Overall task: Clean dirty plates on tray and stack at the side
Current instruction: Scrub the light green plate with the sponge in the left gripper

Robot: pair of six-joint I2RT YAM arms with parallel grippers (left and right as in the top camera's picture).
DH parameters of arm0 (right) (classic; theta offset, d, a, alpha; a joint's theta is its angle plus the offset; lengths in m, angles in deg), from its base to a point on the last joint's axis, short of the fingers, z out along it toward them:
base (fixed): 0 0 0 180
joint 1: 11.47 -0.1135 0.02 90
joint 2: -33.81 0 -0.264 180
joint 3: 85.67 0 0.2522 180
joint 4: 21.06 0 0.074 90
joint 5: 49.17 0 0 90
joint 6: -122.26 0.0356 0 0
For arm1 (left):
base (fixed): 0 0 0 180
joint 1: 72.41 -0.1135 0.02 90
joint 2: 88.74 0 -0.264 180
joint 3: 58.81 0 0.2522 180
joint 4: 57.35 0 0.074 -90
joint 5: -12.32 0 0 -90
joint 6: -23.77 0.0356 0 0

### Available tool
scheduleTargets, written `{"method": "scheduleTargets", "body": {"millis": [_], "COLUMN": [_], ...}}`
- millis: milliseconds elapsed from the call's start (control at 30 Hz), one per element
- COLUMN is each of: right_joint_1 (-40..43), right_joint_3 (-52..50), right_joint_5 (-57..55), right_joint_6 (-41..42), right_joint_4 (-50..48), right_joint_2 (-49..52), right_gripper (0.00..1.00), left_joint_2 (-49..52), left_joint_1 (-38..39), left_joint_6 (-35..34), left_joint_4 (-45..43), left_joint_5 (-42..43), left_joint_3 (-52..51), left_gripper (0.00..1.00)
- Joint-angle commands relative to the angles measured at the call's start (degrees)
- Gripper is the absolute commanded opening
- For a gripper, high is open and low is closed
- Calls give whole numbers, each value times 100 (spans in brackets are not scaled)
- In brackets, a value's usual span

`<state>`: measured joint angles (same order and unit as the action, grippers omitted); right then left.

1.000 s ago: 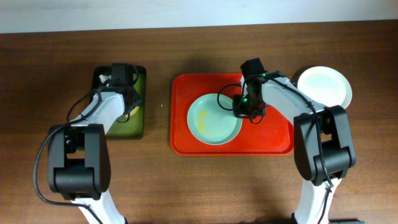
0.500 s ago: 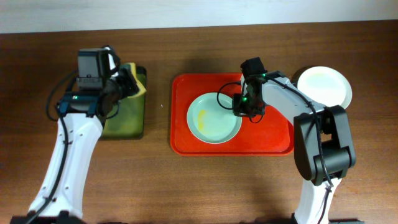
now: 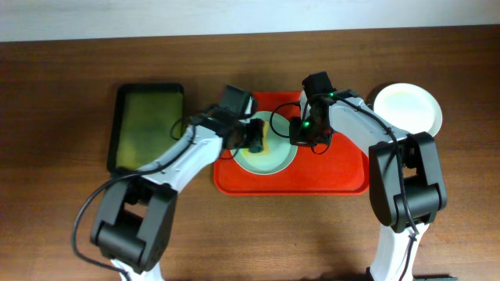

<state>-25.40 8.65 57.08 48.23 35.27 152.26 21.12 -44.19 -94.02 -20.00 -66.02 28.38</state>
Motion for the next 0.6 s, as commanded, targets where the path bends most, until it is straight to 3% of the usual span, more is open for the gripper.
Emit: {"method": "scheduleTargets", "body": {"millis": [0,100,233,333,467,567], "right_joint_1": [-31,-31,-31,-31,-31,-31], "right_joint_3": [-90,-90,-90,-90,-90,-90], "right_joint_5": [-37,-39,-39,-39,-39,-39], "right_joint_6": [-70,-70,-70,-70,-70,-70], "right_joint_4": [2,2,4,0,0,-4], "right_joint_2": [96,96,96,96,96,96], "right_gripper": [4,4,4,4,4,4], "left_joint_2": [243,411,393,208,-273,-457], "left_joint_1": [146,173,92,48,48,48], "left_joint_6": [-411,-407,-334,-334,-343,-348], "left_joint_4": [-79,15,662,1095,1113,726], "left_joint_5": [-667,-1113,-2656,-3163,-2944,-1840], "left_joint_3": [-22,-22,11,208,496,518], "left_gripper": [0,0,0,0,0,0]}}
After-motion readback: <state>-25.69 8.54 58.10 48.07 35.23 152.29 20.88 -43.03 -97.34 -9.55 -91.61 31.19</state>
